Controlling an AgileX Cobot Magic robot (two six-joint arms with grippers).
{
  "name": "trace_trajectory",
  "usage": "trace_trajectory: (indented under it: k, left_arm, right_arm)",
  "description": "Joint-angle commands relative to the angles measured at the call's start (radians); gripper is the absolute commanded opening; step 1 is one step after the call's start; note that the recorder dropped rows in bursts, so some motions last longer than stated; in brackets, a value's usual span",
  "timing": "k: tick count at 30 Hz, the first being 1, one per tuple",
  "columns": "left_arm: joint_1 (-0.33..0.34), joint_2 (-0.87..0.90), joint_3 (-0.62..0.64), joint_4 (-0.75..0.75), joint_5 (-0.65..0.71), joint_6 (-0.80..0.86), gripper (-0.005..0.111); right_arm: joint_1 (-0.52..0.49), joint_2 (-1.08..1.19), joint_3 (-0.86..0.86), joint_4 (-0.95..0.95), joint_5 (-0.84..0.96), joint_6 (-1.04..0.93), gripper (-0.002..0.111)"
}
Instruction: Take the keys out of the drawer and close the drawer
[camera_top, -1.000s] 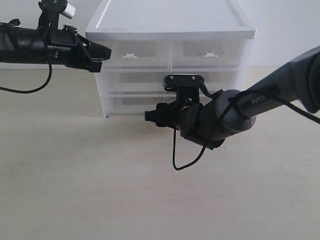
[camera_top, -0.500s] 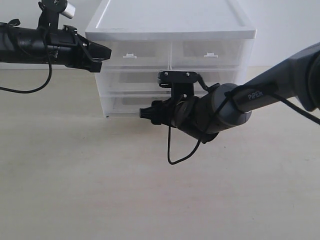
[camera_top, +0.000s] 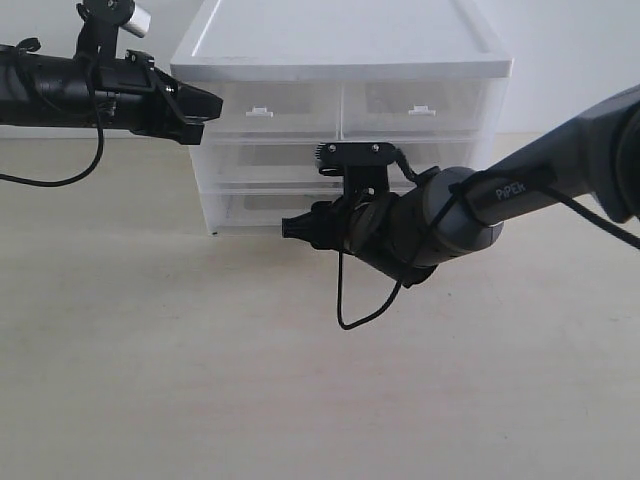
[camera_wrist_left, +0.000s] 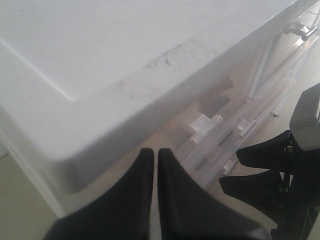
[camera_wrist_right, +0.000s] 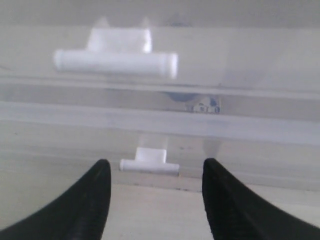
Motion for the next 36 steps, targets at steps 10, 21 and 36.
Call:
trace_trajectory:
  k: [10,21,36]
  left_arm:
    - [0.008,0.008,-0.019,-0.058,-0.059,-0.01,0.004]
    - [0.008,0.008,-0.019,-0.058,-0.059,-0.01,0.004]
    - [0.008,0.008,-0.019,-0.058,-0.061,-0.01,0.004]
  right_arm:
    - [-0.004,-0.004,-0.014,-0.028,-0.046,-0.018,0.049]
    - [-0.004,-0.024,-0.014,-0.034,-0.051,-0.02,0.049]
    - [-0.004,-0.026,-0.014,-0.032,-0.051,-0.02,0.048]
